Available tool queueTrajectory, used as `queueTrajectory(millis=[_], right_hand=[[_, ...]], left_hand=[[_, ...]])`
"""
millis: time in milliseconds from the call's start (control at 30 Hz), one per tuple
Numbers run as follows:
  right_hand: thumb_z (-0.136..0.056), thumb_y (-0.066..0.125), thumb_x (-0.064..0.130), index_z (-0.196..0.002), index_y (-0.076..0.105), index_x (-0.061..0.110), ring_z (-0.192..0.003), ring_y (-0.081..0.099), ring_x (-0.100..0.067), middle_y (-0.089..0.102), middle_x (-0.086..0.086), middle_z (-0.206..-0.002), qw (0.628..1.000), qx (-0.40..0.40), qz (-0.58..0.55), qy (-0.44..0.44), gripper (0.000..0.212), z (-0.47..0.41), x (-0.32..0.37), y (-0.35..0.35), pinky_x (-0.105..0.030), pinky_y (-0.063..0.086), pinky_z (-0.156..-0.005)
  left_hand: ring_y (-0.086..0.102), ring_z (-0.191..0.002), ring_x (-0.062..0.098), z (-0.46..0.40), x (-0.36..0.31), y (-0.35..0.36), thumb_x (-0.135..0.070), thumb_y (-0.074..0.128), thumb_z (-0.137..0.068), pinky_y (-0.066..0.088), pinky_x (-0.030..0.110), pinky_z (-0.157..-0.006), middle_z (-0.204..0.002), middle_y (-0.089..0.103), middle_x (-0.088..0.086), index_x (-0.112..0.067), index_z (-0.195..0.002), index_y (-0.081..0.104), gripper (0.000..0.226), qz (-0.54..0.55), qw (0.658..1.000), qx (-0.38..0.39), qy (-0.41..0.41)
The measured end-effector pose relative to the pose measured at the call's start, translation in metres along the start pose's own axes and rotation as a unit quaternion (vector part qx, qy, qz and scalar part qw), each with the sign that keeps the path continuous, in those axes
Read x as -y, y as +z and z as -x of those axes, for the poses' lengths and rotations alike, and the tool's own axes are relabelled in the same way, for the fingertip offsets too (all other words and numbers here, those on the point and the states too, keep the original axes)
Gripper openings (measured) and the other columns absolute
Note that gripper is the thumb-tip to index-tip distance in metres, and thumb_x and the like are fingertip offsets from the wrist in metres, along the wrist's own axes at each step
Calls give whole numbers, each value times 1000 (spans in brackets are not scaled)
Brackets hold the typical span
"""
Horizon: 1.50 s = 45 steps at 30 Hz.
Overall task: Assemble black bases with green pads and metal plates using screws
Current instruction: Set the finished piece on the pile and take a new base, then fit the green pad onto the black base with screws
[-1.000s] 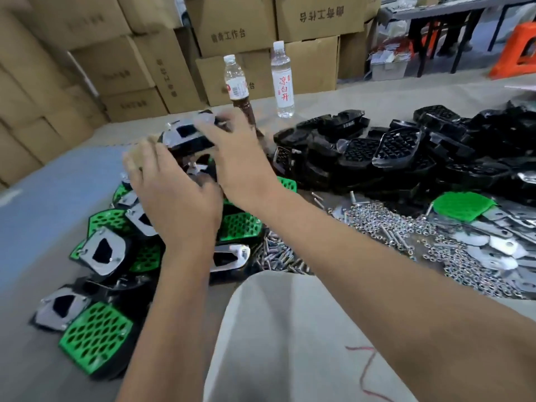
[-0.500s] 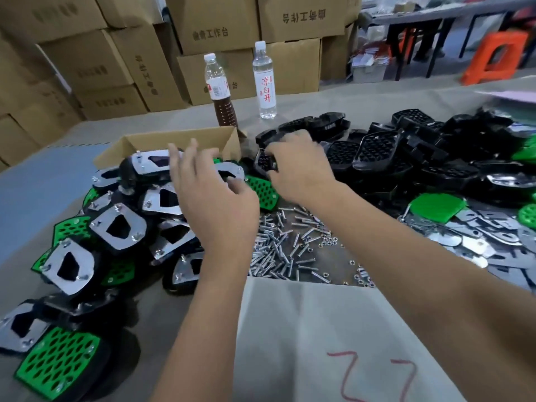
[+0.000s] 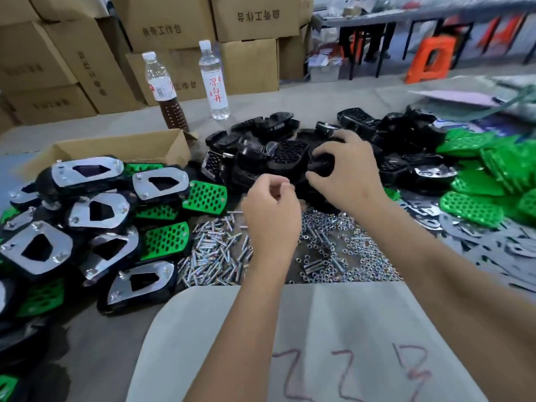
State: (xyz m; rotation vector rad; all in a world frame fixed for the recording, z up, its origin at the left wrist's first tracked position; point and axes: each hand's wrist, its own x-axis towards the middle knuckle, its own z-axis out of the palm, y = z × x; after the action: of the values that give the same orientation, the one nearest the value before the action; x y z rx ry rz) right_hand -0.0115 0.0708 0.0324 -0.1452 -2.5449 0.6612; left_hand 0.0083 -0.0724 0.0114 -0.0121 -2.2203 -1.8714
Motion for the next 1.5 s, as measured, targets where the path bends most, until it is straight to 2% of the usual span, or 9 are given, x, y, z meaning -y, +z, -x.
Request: queueTrajectory(millis=[133,300,433,533,667,867,1167,1333,1500], right_hand=[[-74,85,24,-121,70,14,-133,54,-18,60,-5,-139,990,-38,-135,-30,51,41,1,-9,-35,39,-115],[-81,78,51,-116,68,25,-97,71,-5,74,15,-105,952,-45,-301,37,45,87,-24,-29,-34,59,-88],[-86,72,29,-125,63,24,-121,64,-8,66,13,-132,936,34,-347,43,40,99,-45,-30,-46,52,-105],[-86,68,24,-134,58,25,-127,58,-3,64,16,-132,946,65,-316,11,50,99,-48,-28,-27,46,-108],[-92,76,27,-115,73,18,-125,56,-3,66,6,-131,985,5,-172,-21,24,88,-45,-16,-9,32,-106],[-90,73,12,-94,75,9,-108,58,-26,72,-3,-101,995,-81,-27,-54,5,51,-42,-11,-21,36,-94],[-66,69,-3,-120,62,22,-119,47,-35,59,-7,-119,963,-91,196,160,61,20,-50,-11,-45,33,-92],[-84,77,8,-117,70,22,-122,49,-32,67,-3,-120,975,-87,148,139,37,24,-67,-12,-45,31,-97],[-97,69,17,-121,69,17,-109,63,-25,74,-1,-111,972,-209,0,109,24,36,-74,-20,-41,45,-98]], left_hand=[[73,-63,20,4,-5,11,-25,55,-106,61,34,-60,-74,73,5,-7,-99,68,23,177,962,120,-169],[71,-104,23,14,6,7,-12,47,-82,60,51,-90,-117,71,0,-29,-130,68,55,-22,987,147,53],[73,-102,27,28,2,19,-28,50,-84,61,55,-88,-113,72,4,-19,-117,72,41,79,985,142,-53],[72,-91,27,27,1,25,-31,55,-91,59,57,-88,-94,74,1,-18,-97,72,23,39,994,85,-47],[69,-82,16,19,5,28,-22,56,-99,58,46,-81,-82,72,-6,-20,-89,72,19,-51,998,33,18],[63,-80,9,9,3,44,-21,61,-97,48,31,-75,-82,69,-9,-19,-93,74,13,-114,992,52,8],[49,-105,28,27,7,64,-46,85,-81,46,41,-92,-110,56,5,-15,-110,48,56,-293,942,107,123],[39,-101,22,19,11,76,-39,85,-85,39,33,-88,-106,47,2,-15,-108,44,52,-240,958,81,133],[40,-103,24,3,13,96,-33,86,-85,42,34,-88,-111,46,6,-15,-107,47,48,-249,953,39,168]])
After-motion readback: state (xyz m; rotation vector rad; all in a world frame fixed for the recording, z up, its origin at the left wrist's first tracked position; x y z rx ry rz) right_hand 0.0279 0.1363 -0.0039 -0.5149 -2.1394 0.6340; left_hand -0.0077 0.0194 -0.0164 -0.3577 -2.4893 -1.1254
